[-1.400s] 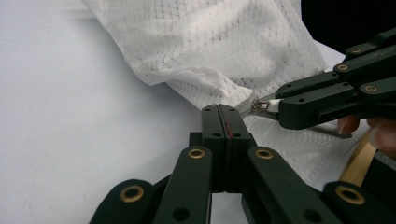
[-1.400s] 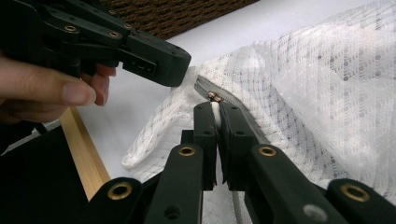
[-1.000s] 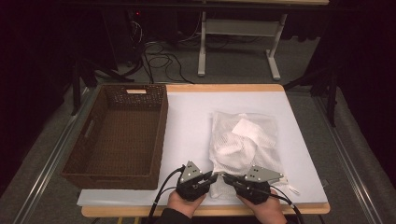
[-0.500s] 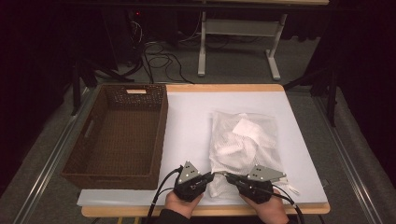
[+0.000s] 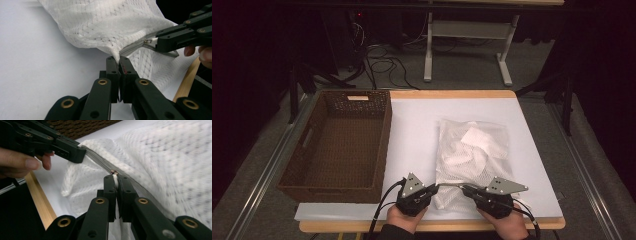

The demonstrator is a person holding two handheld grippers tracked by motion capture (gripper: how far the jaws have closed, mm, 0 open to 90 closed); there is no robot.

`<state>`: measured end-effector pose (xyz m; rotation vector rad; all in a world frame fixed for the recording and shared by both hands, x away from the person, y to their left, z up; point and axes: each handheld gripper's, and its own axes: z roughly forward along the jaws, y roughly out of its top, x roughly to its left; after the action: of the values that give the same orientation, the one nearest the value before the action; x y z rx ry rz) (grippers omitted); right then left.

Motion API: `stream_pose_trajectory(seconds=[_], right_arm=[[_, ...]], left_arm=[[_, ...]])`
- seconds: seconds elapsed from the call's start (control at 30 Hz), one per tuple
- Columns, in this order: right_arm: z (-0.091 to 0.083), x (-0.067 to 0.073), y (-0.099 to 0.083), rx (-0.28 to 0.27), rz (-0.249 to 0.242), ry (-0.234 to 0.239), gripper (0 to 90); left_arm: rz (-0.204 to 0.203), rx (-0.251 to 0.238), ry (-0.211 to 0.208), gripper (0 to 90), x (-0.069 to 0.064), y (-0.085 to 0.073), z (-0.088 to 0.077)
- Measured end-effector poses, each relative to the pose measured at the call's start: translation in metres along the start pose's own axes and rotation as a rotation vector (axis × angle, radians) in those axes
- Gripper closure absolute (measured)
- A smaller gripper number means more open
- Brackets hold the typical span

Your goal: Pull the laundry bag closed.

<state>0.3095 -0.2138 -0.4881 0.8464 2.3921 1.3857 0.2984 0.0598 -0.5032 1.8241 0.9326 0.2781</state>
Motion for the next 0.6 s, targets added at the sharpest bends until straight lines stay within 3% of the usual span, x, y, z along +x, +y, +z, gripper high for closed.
stream_pose_trajectory(seconds=[0.6], right_arm=[[-0.019, -0.013, -0.009, 0.014, 0.021, -0.038, 87.7]], left_arm=[[-0.005, 0.015, 0.031, 87.0, 0.004, -0.002, 0.0]])
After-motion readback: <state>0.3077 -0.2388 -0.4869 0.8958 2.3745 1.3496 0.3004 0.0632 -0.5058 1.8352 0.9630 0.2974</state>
